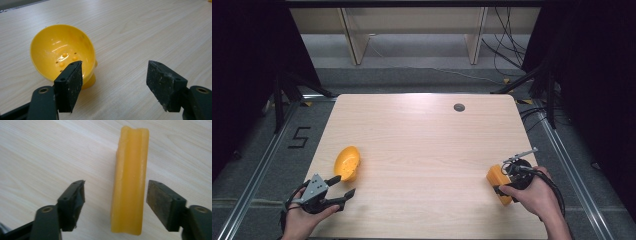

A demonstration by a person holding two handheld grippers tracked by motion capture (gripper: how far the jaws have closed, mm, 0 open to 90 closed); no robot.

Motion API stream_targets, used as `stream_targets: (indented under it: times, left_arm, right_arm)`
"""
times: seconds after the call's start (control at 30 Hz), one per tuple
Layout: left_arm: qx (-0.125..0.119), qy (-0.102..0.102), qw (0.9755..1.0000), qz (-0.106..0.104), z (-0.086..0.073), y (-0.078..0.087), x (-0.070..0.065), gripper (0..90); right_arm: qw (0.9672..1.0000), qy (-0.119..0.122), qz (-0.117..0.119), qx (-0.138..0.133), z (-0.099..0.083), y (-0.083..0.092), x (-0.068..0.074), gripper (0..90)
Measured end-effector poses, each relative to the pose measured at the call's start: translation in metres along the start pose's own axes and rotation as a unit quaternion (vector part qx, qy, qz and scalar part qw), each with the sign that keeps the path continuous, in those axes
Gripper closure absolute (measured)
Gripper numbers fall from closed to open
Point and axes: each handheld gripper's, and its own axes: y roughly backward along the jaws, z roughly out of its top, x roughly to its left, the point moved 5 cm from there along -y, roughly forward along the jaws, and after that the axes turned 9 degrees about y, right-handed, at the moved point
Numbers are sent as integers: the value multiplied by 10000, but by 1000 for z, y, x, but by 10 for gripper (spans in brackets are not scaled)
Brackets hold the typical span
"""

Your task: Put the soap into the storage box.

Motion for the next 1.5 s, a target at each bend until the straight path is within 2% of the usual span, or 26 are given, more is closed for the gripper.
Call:
stream_targets:
  times: [0.03,0.13,0.17,0.2,0.23,0.27,0.33,0.37,0.4,0.43,0.53,0.73,0.83,0.9,0.93,1.0,1.1,1.13,1.2,1.23,1.3,1.37,1.4,1.43,1.47,1.5]
  left_arm:
    - [5,34,10000,-16,0,-1,0,289]
    - [27,20,10000,-32,-1,0,0,289]
    - [22,-64,10000,-33,0,0,0,289]
    - [27,-81,10000,-28,0,1,0,289]
    - [34,-63,10000,-33,-1,1,0,288]
    - [39,-63,10000,-34,-1,1,0,288]
    - [41,-2,10000,-35,-1,0,0,287]
    - [39,-20,10000,-37,-1,0,0,287]
    - [43,3,10000,-42,-1,0,0,287]
    - [66,0,10000,-24,-2,0,-1,283]
    - [93,-19,9999,-50,-2,-1,-1,281]
    - [65,-19,10000,-16,-2,-1,0,281]
    - [82,-79,9999,-28,-2,-1,0,281]
    - [83,-25,10000,-22,-2,-1,-1,281]
    - [80,-28,10000,-22,-2,-1,-1,281]
    - [61,3,10000,-29,-2,-1,-1,281]
    - [67,3,10000,-25,-2,-1,-1,281]
    - [67,4,10000,-26,-2,-1,-1,281]
    - [66,3,10000,-27,-2,-1,-1,281]
    - [66,4,10000,-27,-2,-1,-1,281]
    - [68,5,10000,-25,-2,-1,-1,281]
    - [66,1,10000,-25,-2,-1,-1,281]
    - [66,-3,10000,-23,-2,-1,-1,281]
    - [67,-7,10000,-22,-2,-1,-1,281]
    - [65,-12,10000,-24,-2,-1,-1,281]
    - [65,-17,10000,-26,-2,-1,-1,281]
  right_arm:
    - [9998,-117,176,-8,0,5,3,290]
    - [10000,-2,76,24,-2,10,-1,282]
    - [9999,13,103,34,-3,11,-2,283]
    - [9999,-18,78,71,-3,11,-3,283]
    - [9997,-16,-149,190,-4,9,-9,285]
    - [9997,-16,-149,190,-4,9,-9,285]
    - [9997,-71,70,228,-3,9,-4,284]
    - [9998,51,34,185,-3,6,-6,285]
    - [9991,-253,72,345,-2,8,-1,288]
    - [9986,-301,5,443,1,8,0,288]
    - [9987,-305,16,413,4,9,1,288]
    - [9986,-210,65,486,11,6,1,293]
    - [9983,-199,-25,544,14,4,-1,299]
    - [9977,-161,66,649,18,4,-1,308]
    - [9976,-132,0,683,19,3,-2,310]
    - [9973,-119,76,721,22,3,-2,316]
    - [9969,-85,0,786,23,1,-4,317]
    - [9964,-112,85,840,25,-1,-4,330]
    - [9961,-99,67,878,25,-3,-5,332]
    - [9960,68,54,895,24,-6,-10,337]
    - [9951,116,33,985,23,-9,-12,351]
    - [9945,87,172,1033,22,-13,-12,363]
    - [9945,88,76,1045,22,-15,-12,372]
    - [9936,-4,101,1126,22,-15,-10,378]
    - [9936,153,118,1110,21,-17,-12,384]
    - [9940,1,314,1052,21,-20,-11,389]
